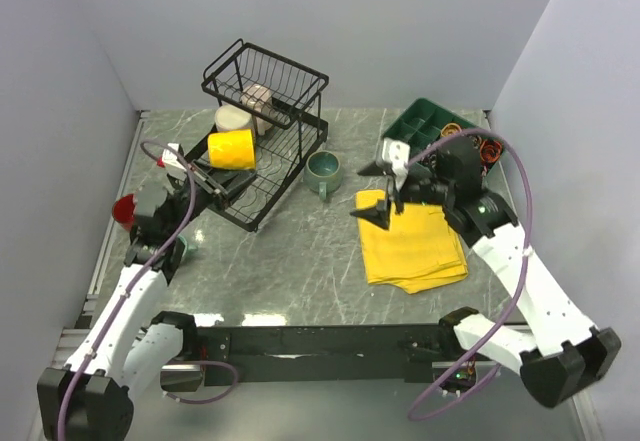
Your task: Load the cups into the dish rack
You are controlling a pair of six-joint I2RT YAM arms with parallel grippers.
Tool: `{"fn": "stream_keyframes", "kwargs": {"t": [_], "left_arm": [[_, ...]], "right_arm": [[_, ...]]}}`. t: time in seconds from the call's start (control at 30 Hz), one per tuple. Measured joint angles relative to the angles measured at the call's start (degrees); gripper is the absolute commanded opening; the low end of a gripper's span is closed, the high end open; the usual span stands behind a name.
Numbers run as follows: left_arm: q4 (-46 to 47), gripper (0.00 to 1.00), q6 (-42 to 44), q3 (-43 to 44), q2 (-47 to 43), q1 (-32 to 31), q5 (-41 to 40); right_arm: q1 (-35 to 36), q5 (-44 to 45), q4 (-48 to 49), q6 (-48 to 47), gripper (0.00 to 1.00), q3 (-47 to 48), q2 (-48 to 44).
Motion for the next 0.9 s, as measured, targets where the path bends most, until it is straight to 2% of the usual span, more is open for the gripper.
{"fn": "stream_keyframes", "kwargs": {"t": [0.1,0.2,0.27,0.53,0.9], "left_arm": [[-7.87,0.01,7.93,2.99,2.62,0.96,-0.50],[-11.65,0.01,13.79,4.02,5.16,2.05,-0.90],[-13.68,0.01,16.63,4.09,6.67,2.97,-1.64],[-18.84,0.01,26.62,5.64,16.52,8.09,-6.19],[-26.82,0.01,39.80,19.80,33.79,10.78,-16.26]], "right_arm": [[-3.80,-2.56,-0.33,-1.25,0.93,-9.09,-4.07],[-8.33,-6.88,1.14,-1.25,0.94,-19.12,-7.45],[-11.67,-8.52,-0.15,-2.03,0.94,-22.36,-8.28],[-18.14,-12.79,-0.76,-4.83,0.95,-22.53,-10.54],[-22.21,-15.89,-0.74,-4.98,0.95,-22.53,-11.98]]}}
